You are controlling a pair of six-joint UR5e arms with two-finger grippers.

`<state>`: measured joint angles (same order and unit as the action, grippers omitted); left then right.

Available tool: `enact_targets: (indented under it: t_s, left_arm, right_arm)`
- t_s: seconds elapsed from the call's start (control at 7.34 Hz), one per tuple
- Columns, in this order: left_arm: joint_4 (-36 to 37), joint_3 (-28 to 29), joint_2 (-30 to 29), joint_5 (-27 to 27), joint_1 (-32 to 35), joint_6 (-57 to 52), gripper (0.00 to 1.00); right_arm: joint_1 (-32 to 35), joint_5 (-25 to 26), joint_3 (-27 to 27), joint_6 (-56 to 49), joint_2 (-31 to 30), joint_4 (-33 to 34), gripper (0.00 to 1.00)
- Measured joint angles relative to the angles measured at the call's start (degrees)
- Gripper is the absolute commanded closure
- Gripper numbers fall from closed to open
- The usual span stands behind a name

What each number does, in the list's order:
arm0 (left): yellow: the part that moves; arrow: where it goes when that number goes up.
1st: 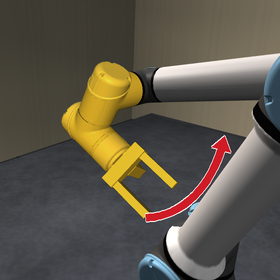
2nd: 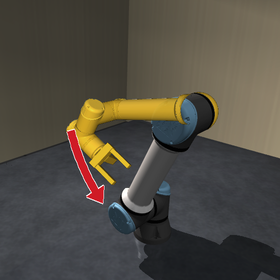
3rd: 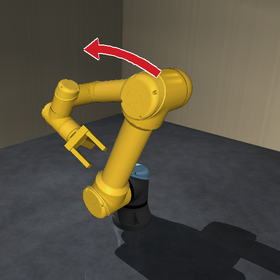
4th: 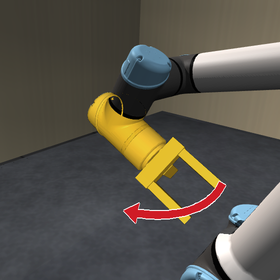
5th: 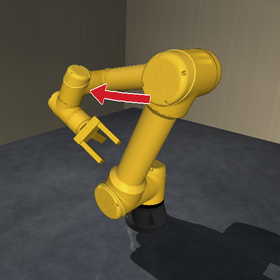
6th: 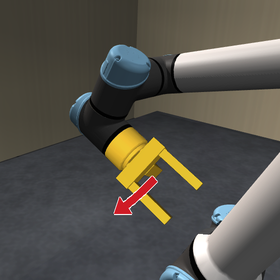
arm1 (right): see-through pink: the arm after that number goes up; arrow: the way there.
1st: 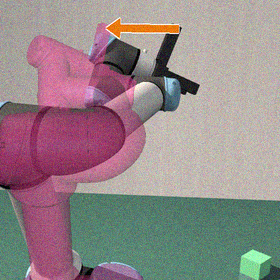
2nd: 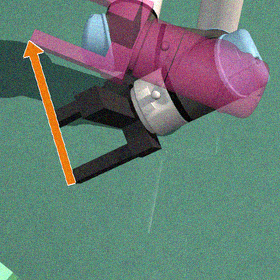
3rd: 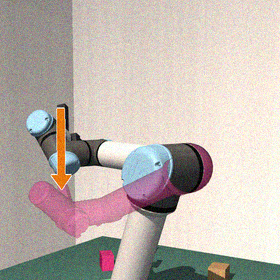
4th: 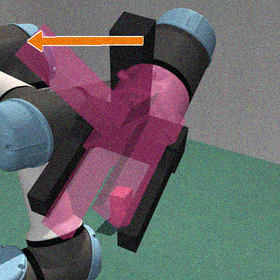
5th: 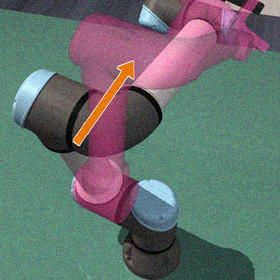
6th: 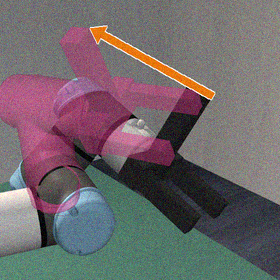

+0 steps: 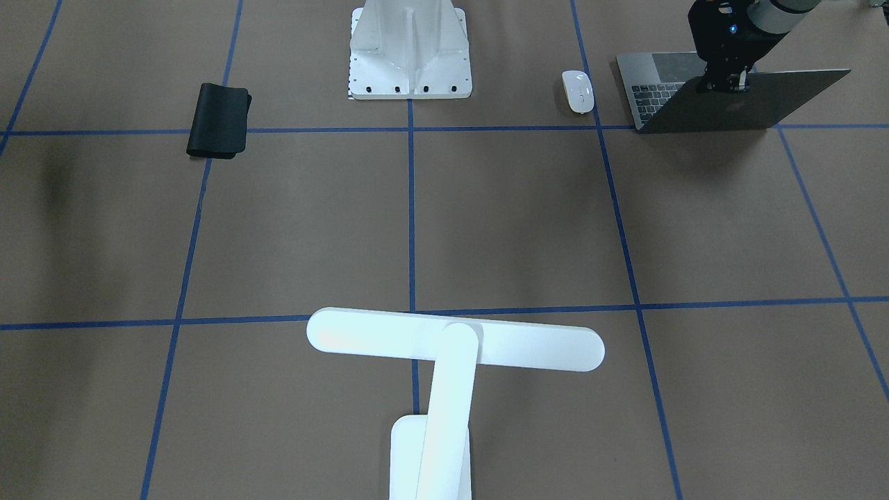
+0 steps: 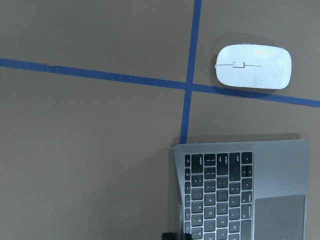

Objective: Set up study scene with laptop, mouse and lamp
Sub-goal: 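Grasp the edge of the silver laptop with the left gripper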

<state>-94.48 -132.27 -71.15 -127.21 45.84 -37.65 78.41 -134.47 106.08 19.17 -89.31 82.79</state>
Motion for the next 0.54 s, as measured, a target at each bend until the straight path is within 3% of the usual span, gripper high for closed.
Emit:
enact_targets:
  t_s: [0.54]
  left_arm:
    - [0.1, -0.2, -1.7, -0.3, 0.8, -2.5, 0.98]
  right_arm:
    - [-0.7, 0.1, 0.0, 0.5, 0.1, 0.0, 0.0]
